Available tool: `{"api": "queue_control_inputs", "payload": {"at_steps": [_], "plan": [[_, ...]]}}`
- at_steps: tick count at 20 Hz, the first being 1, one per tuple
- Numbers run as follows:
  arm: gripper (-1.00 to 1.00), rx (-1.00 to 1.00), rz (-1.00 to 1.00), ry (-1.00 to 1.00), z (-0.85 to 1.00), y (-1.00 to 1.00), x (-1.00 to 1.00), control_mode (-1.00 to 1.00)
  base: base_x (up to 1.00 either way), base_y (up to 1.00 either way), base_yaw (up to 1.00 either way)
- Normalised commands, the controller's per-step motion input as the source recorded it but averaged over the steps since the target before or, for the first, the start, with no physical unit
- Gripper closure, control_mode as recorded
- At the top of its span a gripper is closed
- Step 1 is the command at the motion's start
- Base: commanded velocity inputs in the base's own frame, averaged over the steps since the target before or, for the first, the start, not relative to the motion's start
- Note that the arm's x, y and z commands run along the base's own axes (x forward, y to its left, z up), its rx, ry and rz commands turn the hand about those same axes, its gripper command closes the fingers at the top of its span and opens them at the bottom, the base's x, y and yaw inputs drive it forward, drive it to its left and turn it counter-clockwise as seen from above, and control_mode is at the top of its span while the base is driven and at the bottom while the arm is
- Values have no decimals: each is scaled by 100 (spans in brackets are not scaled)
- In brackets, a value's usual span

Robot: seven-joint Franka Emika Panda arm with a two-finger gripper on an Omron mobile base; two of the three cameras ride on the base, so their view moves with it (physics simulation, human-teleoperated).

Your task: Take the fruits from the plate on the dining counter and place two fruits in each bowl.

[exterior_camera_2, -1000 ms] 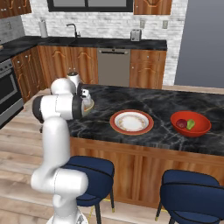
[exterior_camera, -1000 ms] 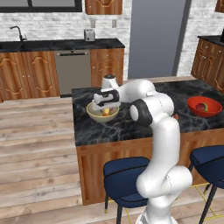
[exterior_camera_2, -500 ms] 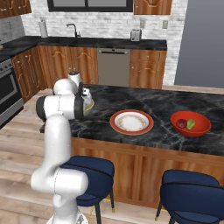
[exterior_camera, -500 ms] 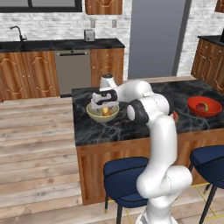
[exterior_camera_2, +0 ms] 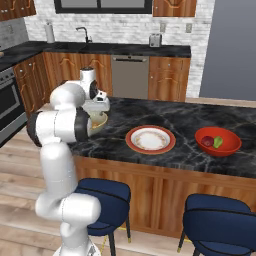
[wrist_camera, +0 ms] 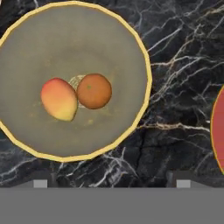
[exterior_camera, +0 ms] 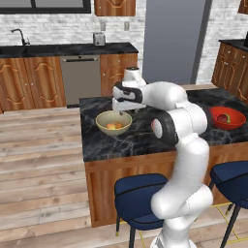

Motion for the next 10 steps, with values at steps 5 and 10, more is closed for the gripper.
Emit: {"api": "queue_control_inputs", "payload": {"at_steps": [5, 10], "plan": [[-100, 6, -8, -10, 43, -97, -100, -100, 0, 0, 0], [-100, 2, -11, -5, 61, -61, -100, -100, 0, 0, 0]]}}
